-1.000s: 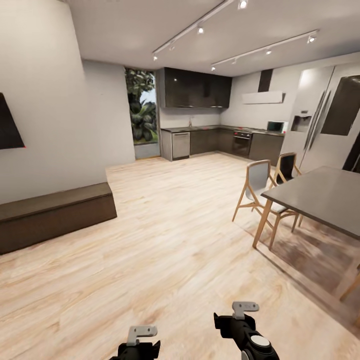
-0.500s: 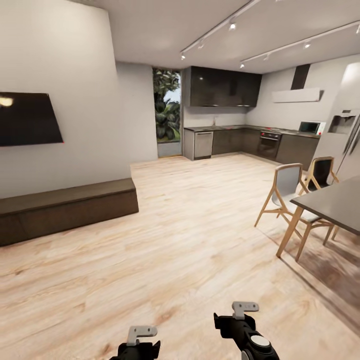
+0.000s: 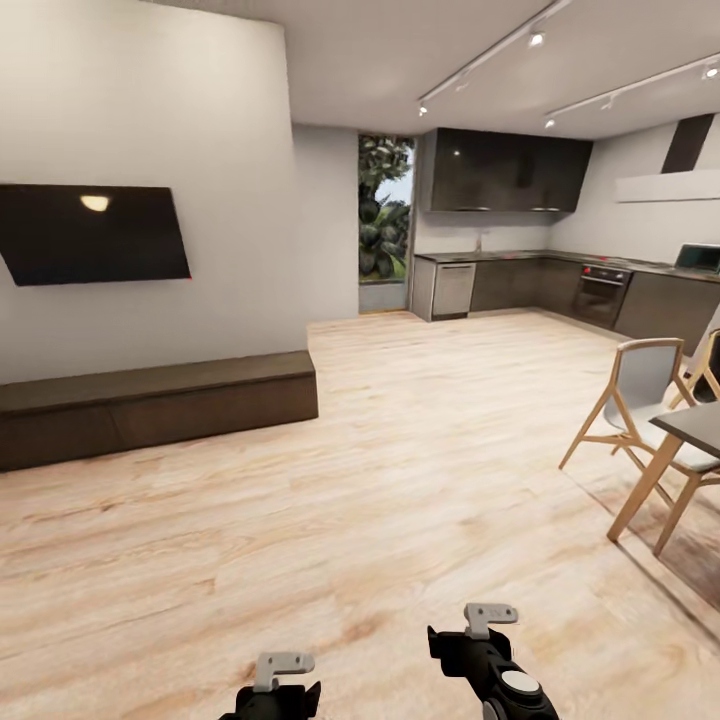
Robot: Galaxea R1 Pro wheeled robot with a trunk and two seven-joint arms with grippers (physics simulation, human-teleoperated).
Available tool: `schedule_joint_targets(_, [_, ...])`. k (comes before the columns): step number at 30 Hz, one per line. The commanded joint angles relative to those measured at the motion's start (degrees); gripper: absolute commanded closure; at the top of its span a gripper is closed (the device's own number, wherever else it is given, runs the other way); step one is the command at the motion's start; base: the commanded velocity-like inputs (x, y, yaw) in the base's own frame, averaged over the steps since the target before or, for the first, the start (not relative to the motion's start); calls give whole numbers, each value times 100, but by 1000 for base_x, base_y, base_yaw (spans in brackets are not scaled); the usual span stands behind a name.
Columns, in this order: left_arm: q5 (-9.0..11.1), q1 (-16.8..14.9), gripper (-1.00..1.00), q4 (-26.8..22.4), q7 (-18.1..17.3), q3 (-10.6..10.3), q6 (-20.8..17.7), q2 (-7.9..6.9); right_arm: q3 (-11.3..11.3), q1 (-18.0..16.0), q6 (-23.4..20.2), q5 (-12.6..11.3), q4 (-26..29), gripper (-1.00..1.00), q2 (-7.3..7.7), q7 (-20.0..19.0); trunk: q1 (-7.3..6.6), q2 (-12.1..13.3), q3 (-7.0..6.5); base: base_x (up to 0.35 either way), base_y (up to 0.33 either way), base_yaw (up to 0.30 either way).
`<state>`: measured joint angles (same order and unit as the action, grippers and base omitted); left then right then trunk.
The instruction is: Turn on the radio receiver that's on the table in the living room.
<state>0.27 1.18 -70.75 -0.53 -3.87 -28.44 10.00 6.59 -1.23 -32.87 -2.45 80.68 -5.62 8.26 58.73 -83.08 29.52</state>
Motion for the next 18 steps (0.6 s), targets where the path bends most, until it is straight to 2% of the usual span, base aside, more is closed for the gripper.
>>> schedule_joint_targets(1, [0, -1, -100, 0, 0, 0, -2, 0, 0, 0, 0, -2, 0, -100, 0, 0, 0, 0, 2, 0, 0, 300])
schedule_joint_targets(18, [-1, -3, -100, 0, 0, 0, -4, 0, 0, 0, 0, -9, 0, -100, 0, 0, 0, 0, 35, 0, 0, 300])
